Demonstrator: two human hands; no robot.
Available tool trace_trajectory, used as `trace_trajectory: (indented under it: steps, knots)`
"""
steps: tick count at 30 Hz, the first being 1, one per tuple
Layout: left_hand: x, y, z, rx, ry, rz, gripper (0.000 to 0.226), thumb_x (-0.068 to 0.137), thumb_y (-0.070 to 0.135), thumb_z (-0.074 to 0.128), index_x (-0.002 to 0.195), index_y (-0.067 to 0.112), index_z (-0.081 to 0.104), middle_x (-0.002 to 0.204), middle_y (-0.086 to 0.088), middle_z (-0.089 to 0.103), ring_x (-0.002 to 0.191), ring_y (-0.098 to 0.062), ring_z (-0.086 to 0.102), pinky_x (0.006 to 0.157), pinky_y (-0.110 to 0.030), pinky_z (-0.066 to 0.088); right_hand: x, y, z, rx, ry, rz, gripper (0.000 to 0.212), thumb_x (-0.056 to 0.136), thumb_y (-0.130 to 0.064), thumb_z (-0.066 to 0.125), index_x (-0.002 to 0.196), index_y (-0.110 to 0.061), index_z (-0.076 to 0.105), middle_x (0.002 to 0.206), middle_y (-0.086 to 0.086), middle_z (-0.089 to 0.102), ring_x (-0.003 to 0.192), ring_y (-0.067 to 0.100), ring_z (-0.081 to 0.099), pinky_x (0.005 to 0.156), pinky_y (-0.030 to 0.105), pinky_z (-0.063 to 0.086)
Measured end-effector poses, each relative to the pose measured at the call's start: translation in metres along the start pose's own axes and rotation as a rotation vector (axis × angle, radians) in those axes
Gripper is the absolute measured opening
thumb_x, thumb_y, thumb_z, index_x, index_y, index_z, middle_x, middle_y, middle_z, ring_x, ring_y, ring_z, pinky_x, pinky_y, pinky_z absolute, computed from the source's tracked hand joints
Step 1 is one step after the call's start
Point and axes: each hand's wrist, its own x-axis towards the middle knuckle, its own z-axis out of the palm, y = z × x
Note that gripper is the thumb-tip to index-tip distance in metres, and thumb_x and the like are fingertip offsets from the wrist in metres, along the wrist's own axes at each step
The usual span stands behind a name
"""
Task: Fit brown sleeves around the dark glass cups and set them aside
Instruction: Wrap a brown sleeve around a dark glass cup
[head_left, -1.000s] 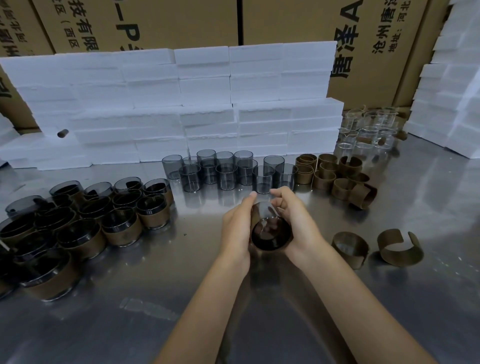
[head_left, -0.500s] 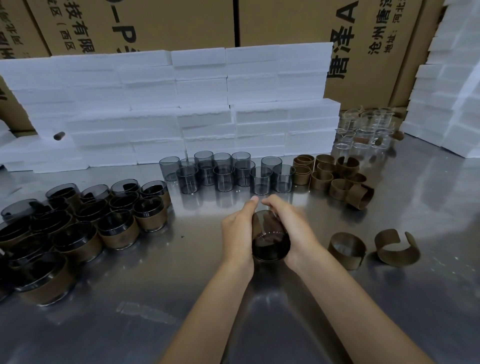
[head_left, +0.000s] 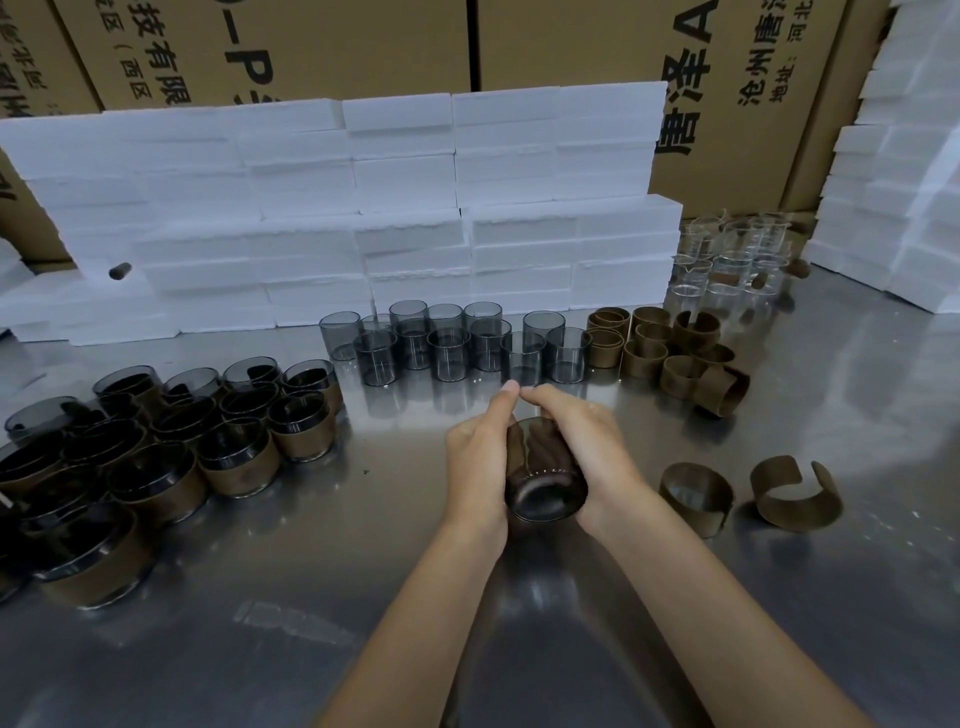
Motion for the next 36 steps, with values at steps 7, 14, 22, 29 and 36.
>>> trace_trajectory:
  steps: [7,14,22,29,36]
  knots:
    - [0.004,0.008,-0.002,0.07,-0.101,-0.016,0.051,0.093,0.037,0.069,0.047,0.022,0.051,0.05,0.002,0.044,0.047,-0.013,0.045,0.055,-0.027,0.041,-0.002,-0.008,-0.003,0.049,0.069,-0.156,0.06,0.095,-0.045,0.065,0.043,-0.023,0.045,0.045,-0.005,0.039,0.039,0.009,0.04,0.043,0.017,0.038]
    - [0.001,0.006,-0.001,0.022,-0.124,0.021,0.056,0.098,0.037,0.062,0.049,0.021,0.041,0.047,0.003,0.036,0.043,-0.012,0.036,0.05,-0.027,0.035,-0.006,-0.01,0.0,0.082,0.04,-0.173,0.065,0.103,-0.05,0.051,0.046,-0.019,0.046,0.044,-0.002,0.041,0.035,0.008,0.038,0.039,0.018,0.035]
    - [0.0,0.003,-0.002,0.025,-0.1,0.05,0.066,0.102,0.042,0.055,0.041,0.024,0.04,0.045,0.008,0.035,0.04,-0.008,0.039,0.043,-0.018,0.036,-0.007,-0.007,0.001,0.017,0.049,-0.271,0.066,0.105,-0.042,0.05,0.044,-0.018,0.043,0.045,-0.002,0.041,0.042,0.009,0.042,0.045,0.017,0.041]
    - [-0.002,0.003,-0.003,0.062,-0.114,0.076,0.065,0.104,0.039,0.053,0.042,0.024,0.038,0.045,0.008,0.033,0.041,-0.008,0.036,0.043,-0.019,0.034,-0.002,-0.003,0.001,-0.022,0.062,-0.267,0.066,0.104,-0.042,0.053,0.043,-0.02,0.042,0.047,-0.003,0.041,0.045,0.009,0.042,0.048,0.018,0.041]
    - [0.004,0.007,-0.004,0.117,-0.061,0.275,0.063,0.1,0.053,0.055,0.045,0.024,0.045,0.048,0.007,0.043,0.045,-0.007,0.044,0.047,-0.019,0.039,0.002,-0.002,-0.003,0.086,-0.053,-0.068,0.034,0.094,-0.041,0.065,0.069,-0.018,0.065,0.07,0.001,0.061,0.058,0.012,0.059,0.063,0.029,0.05]
